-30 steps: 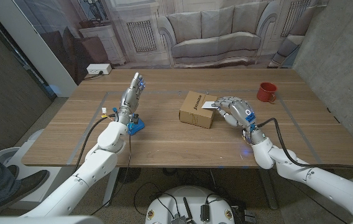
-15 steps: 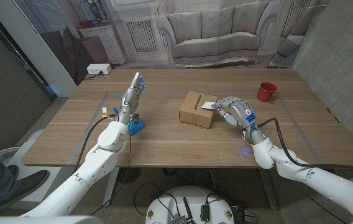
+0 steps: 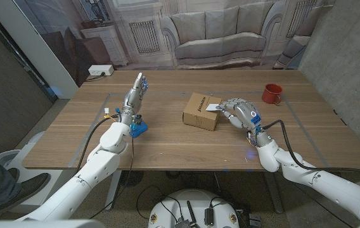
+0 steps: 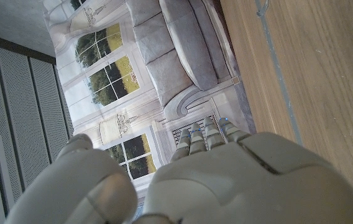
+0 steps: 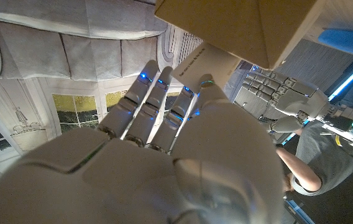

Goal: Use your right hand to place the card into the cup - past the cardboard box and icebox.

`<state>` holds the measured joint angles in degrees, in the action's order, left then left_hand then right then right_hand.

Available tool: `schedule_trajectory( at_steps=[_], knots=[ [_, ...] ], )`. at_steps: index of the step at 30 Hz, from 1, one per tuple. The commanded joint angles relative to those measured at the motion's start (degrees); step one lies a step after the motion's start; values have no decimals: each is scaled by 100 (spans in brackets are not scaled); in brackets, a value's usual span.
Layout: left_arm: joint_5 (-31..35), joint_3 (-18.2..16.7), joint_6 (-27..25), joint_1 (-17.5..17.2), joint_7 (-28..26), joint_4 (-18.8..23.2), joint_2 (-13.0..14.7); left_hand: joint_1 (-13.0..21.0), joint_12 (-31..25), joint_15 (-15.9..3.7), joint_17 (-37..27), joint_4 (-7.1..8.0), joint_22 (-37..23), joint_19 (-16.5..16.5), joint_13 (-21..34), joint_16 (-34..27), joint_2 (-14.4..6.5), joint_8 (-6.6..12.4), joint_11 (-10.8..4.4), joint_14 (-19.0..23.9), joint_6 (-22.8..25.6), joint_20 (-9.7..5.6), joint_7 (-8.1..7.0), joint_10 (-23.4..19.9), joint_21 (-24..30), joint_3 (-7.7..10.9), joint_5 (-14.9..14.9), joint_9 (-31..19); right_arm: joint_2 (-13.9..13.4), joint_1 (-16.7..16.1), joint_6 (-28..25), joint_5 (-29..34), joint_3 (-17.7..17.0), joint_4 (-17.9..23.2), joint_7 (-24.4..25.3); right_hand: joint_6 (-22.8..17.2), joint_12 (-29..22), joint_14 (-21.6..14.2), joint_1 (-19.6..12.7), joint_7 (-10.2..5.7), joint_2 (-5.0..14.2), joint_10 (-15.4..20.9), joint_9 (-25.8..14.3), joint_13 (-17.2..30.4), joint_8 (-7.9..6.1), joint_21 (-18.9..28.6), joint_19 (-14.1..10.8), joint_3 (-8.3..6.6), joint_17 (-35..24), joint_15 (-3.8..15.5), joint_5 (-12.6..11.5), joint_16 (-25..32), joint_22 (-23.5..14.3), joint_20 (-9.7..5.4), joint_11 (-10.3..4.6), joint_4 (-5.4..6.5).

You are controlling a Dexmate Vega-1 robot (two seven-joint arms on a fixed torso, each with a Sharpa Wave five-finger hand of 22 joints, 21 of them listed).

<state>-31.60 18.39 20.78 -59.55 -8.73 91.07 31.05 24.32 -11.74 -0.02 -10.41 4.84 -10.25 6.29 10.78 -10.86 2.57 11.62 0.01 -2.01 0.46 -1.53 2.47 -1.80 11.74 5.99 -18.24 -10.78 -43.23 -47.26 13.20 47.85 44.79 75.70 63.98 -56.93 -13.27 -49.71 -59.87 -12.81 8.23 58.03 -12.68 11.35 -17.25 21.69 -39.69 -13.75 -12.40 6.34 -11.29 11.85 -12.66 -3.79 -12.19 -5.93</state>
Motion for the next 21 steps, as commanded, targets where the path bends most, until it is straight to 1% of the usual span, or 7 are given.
schedule_trajectory(
  at_steps=[1, 8, 12, 21],
  knots=[
    [-28, 42, 51, 129, 96, -152, -67, 43, -9, 29, -16, -12, -19, 16, 30, -2, -27, -16, 45, -28, 38, -62, 27, -4, -14, -20, 6, -10, 43, -100, 37, 59, -198, 72, 2, -80, 17, -101, -75, -4, 6, 83, -20, 27, 23, 75, -75, 36, -26, 624, 1, 13, -16, -739, -8, 4],
    [-25, 41, 26, 152, 111, -151, -37, 47, -9, 27, -15, -12, -19, 24, 30, 1, -32, -17, 41, -37, 36, -43, 25, -5, -17, -27, 7, -10, 140, -197, 151, 179, -452, 92, 2, -112, 53, -172, -128, -3, 7, 111, -22, 8, 64, 148, -85, 73, -27, 631, -1, 14, -9, -732, -4, 22],
    [-39, 20, 9, 141, 101, -137, -16, 49, -10, 22, -15, -12, -19, 26, 30, 1, -34, -17, 40, -34, 38, -38, 20, -7, -18, -29, 7, -10, 152, -190, 159, 201, -485, 99, 2, -125, 69, -221, -148, -1, 8, 125, -17, 0, 91, 200, -115, 95, -28, 634, -1, 16, -3, -731, -4, 36],
    [-52, 5, 1, 145, 112, -126, 6, 58, -7, 22, -15, -14, -19, 24, 29, 2, -42, -17, 23, -39, 39, -31, 20, 0, -17, -35, 7, -9, 156, -172, 168, 214, -527, 145, 2, -164, 75, -254, -165, -1, 9, 155, -47, 1, 87, 246, -105, 121, -29, 636, 1, 16, 5, -730, -2, 54]
  ],
)
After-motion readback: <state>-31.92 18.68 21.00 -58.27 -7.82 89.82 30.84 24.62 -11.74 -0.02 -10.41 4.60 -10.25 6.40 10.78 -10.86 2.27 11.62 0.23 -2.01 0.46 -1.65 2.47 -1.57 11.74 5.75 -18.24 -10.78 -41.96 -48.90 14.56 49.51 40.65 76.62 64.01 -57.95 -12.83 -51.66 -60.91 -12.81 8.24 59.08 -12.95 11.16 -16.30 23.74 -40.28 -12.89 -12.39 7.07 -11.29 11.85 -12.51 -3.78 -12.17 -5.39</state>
